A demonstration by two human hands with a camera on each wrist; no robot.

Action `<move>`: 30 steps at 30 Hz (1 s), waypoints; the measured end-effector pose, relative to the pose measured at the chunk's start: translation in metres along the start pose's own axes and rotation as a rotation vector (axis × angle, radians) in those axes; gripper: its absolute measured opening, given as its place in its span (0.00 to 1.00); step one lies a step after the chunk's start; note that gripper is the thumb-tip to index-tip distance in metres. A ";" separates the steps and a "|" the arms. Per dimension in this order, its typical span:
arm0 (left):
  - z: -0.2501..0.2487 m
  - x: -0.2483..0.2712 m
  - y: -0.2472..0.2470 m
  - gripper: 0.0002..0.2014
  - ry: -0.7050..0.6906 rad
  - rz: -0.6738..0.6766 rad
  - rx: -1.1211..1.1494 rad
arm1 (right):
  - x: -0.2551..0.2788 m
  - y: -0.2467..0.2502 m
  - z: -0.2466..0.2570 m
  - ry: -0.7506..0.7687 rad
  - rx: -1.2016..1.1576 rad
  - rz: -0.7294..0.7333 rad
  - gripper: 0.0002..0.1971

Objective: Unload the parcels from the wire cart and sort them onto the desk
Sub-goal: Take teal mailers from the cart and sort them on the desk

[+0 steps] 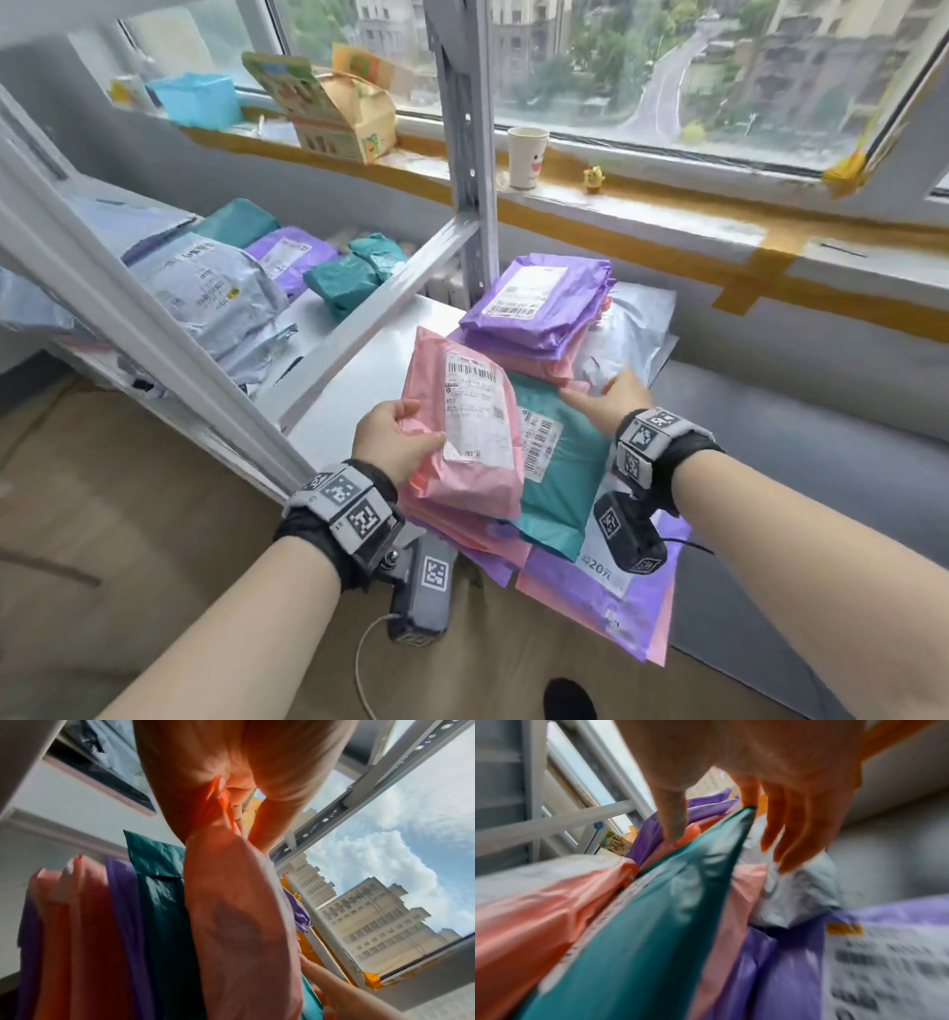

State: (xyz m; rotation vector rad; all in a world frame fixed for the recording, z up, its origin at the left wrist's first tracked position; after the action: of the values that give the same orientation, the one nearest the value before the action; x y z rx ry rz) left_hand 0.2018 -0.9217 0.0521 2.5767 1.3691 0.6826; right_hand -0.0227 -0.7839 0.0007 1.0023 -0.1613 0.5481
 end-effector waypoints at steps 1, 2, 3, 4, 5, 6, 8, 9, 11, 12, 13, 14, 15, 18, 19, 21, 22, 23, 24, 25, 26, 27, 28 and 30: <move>0.004 -0.003 -0.003 0.26 0.025 0.004 0.005 | 0.000 -0.004 -0.009 -0.053 -0.007 0.073 0.37; 0.006 -0.004 -0.005 0.27 0.045 0.010 0.011 | 0.003 -0.007 -0.016 -0.110 -0.053 0.151 0.40; 0.009 -0.005 -0.006 0.27 0.062 0.019 0.021 | 0.004 -0.011 -0.022 -0.145 -0.127 0.221 0.38; 0.010 -0.007 -0.006 0.27 0.073 0.028 0.032 | 0.005 -0.015 -0.025 -0.157 -0.177 0.272 0.36; 0.011 -0.008 -0.005 0.27 0.077 0.034 0.042 | 0.007 -0.017 -0.026 -0.154 -0.220 0.298 0.37; 0.011 -0.008 -0.005 0.26 0.075 0.041 0.051 | 0.002 -0.021 -0.028 -0.146 -0.250 0.289 0.43; 0.009 -0.008 -0.002 0.26 0.066 0.056 0.072 | -0.013 -0.028 -0.035 -0.094 -0.255 0.154 0.56; 0.007 -0.007 -0.001 0.25 0.062 0.065 0.086 | -0.013 -0.027 -0.033 -0.065 -0.247 0.093 0.53; 0.003 -0.004 0.000 0.25 0.048 0.092 0.113 | 0.003 -0.017 -0.024 -0.059 -0.187 0.037 0.42; 0.000 -0.002 -0.001 0.24 0.040 0.114 0.123 | 0.013 -0.011 -0.020 -0.056 -0.162 0.016 0.38; -0.002 0.000 -0.003 0.24 0.034 0.137 0.137 | 0.019 -0.006 -0.019 -0.054 -0.146 -0.009 0.34; -0.005 0.003 -0.005 0.24 0.027 0.166 0.154 | 0.024 -0.002 -0.019 -0.044 -0.135 -0.055 0.33; -0.007 0.005 -0.010 0.24 0.022 0.193 0.176 | 0.031 0.005 -0.018 -0.033 -0.123 -0.113 0.32; -0.015 0.013 -0.030 0.23 -0.014 0.302 0.217 | 0.055 0.021 -0.018 0.041 -0.224 -0.148 0.29; -0.017 0.015 -0.039 0.22 -0.028 0.341 0.212 | 0.063 0.023 -0.020 0.035 -0.360 -0.072 0.31; -0.019 0.020 -0.059 0.21 -0.055 0.427 0.183 | 0.079 0.022 -0.029 -0.053 -0.692 0.146 0.35; -0.019 0.024 -0.069 0.21 -0.065 0.470 0.168 | 0.089 0.023 -0.037 -0.087 -0.825 0.213 0.33; -0.019 0.029 -0.078 0.22 -0.073 0.506 0.153 | 0.097 0.024 -0.044 -0.095 -0.906 0.246 0.27; -0.018 0.034 -0.088 0.24 -0.085 0.539 0.129 | 0.104 0.027 -0.052 -0.089 -0.965 0.266 0.19; -0.018 0.038 -0.097 0.26 -0.106 0.565 0.097 | 0.108 0.029 -0.061 -0.099 -0.981 0.239 0.14; -0.017 0.043 -0.104 0.27 -0.138 0.585 0.054 | 0.113 0.032 -0.070 -0.119 -0.983 0.181 0.12; -0.016 0.046 -0.111 0.27 -0.183 0.596 0.002 | 0.116 0.035 -0.083 -0.154 -0.983 0.112 0.11; -0.015 0.047 -0.116 0.27 -0.249 0.592 -0.078 | 0.118 0.038 -0.095 -0.186 -0.990 0.054 0.10; -0.012 0.045 -0.118 0.25 -0.428 0.522 -0.338 | 0.121 0.040 -0.123 -0.277 -0.963 -0.052 0.08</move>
State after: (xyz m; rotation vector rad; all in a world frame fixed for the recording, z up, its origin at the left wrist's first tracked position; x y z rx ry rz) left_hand 0.1292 -0.8181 0.0381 2.5885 0.4151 0.3426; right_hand 0.0458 -0.6207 0.0102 0.1317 -0.5816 0.2201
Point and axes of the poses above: each hand's wrist, its own x-axis away from the middle knuckle, its own y-axis out of the back of the hand, z = x × y, the point moved 3 cm from there along -x, towards the middle knuckle, and after that the axes turned 6 degrees about x, right-handed, at the moved point
